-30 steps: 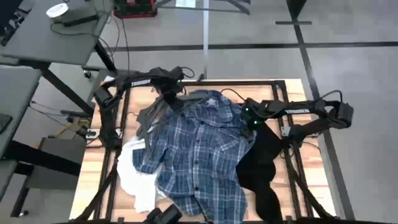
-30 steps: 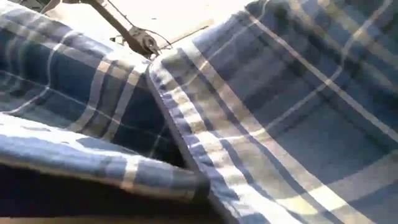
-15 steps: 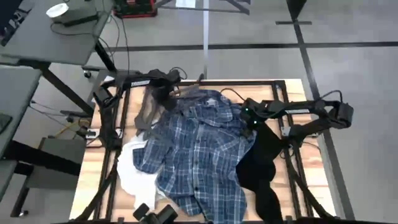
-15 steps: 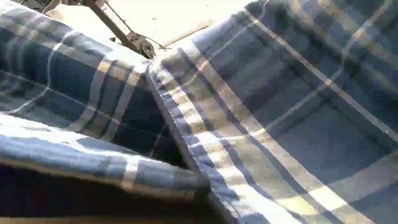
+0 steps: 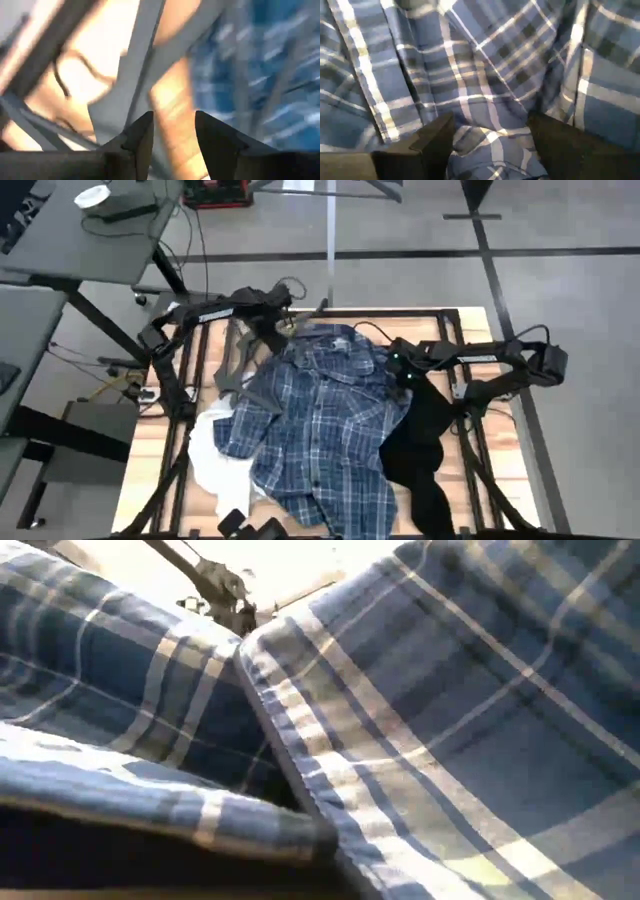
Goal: Hang clothes
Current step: Hang the blue long sleeve polo on the rack
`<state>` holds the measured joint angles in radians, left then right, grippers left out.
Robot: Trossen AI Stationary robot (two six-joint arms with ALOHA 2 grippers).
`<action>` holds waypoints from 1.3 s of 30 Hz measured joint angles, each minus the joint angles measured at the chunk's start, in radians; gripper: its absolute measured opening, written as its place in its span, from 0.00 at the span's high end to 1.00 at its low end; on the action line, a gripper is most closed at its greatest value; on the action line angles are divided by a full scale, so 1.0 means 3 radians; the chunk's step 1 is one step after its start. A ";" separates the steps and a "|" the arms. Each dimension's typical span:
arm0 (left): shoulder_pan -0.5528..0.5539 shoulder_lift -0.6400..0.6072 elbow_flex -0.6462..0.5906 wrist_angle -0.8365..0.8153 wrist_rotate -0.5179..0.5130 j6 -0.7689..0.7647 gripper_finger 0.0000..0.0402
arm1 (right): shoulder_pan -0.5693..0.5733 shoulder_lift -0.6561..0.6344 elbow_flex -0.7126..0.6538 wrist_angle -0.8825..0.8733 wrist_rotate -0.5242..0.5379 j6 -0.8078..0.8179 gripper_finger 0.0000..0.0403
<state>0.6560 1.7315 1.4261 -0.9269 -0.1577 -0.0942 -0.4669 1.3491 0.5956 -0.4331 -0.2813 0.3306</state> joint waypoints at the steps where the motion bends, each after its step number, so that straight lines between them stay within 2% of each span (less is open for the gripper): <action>1: -0.0017 -0.0080 0.0043 -0.0010 0.0002 -0.0043 0.68 | -0.0007 -0.0001 0.0041 0.0023 0.0000 -0.0011 0.39; 4: -0.0073 -0.0293 0.0085 -0.0190 0.0041 -0.0249 0.68 | -0.0027 0.0000 0.0123 0.0069 0.0000 -0.0060 0.39; 7: -0.0099 -0.0488 0.0085 -0.0462 0.0226 -0.0439 0.68 | -0.0045 -0.0001 0.0169 0.0205 -0.0001 -0.0057 0.39; 13: -0.0221 -0.0824 -0.0050 -0.0928 0.0986 -0.0457 0.68 | -0.0045 -0.0003 0.0169 0.0433 -0.0012 -0.0157 0.39; 16: -0.0398 -0.0973 -0.0150 -0.1304 0.1399 -0.0173 0.68 | -0.0045 -0.0004 0.0169 0.0447 -0.0014 -0.0238 0.39; 19: -0.0629 -0.1131 -0.0328 -0.1645 0.1341 0.0163 0.68 | -0.0045 -0.0004 0.0169 0.0439 -0.0014 -0.0260 0.39; 22: -0.0847 -0.1300 -0.0625 -0.1526 0.1149 0.0390 0.68 | -0.0045 -0.0006 0.0173 0.0451 -0.0014 -0.0340 0.39; 26: -0.1049 -0.1514 -0.1077 -0.1197 0.1117 0.0770 0.69 | -0.0040 -0.0006 0.0174 0.0445 -0.0015 -0.0303 0.39; 32: -0.1121 -0.1564 -0.1548 -0.0705 0.0940 0.0869 0.70 | -0.0036 -0.0008 0.0174 0.0442 -0.0017 -0.0308 0.39; 39: -0.1122 -0.1456 -0.1806 -0.0540 0.0791 0.1683 0.70 | -0.0017 -0.0008 0.0174 0.0447 -0.0017 -0.0309 0.39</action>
<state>0.3194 1.2948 0.8843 -1.0890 0.0797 0.4107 -0.4720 1.3468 0.6479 -0.2990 -0.2863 0.2379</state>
